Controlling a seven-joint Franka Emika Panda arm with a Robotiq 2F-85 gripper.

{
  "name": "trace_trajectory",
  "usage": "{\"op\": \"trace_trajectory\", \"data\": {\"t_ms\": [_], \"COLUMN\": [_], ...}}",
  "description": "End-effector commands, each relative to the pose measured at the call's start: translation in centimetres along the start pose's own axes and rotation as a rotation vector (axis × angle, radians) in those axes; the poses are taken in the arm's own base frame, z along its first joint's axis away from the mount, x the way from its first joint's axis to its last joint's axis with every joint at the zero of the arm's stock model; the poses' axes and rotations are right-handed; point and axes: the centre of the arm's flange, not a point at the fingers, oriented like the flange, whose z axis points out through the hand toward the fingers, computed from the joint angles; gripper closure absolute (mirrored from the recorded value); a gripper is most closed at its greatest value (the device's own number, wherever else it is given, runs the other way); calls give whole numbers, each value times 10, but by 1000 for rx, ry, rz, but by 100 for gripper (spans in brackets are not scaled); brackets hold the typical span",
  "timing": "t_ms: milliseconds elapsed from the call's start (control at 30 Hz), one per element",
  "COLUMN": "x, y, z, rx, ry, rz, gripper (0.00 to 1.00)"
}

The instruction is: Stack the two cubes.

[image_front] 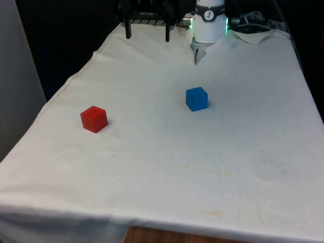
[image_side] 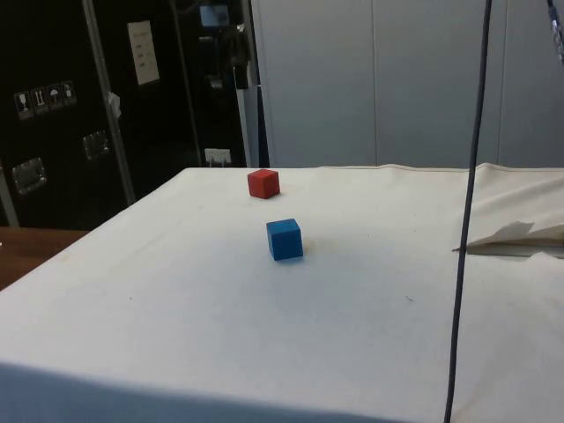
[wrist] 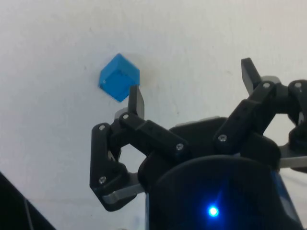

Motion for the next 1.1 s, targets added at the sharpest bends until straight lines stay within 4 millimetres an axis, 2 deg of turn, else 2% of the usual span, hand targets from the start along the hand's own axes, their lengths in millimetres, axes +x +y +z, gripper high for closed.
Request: {"op": "trace_trajectory", "data": {"t_ms": [0,300,500,567,700,833,900,1067], "x": [1,1,1,1,1,1,1,0], "y": [4,17,29,29,40,44,54,65], "z": [3,20,38,38,55,60,71,85], "rx": [-10,-24,-44,-43,-54,-63,-61,-58], "ry": [10,20,49,41,68,66,81,91], "rz": [1,19,44,41,64,70,81,91], "gripper": [0,0,0,0,0,0,0,0]}}
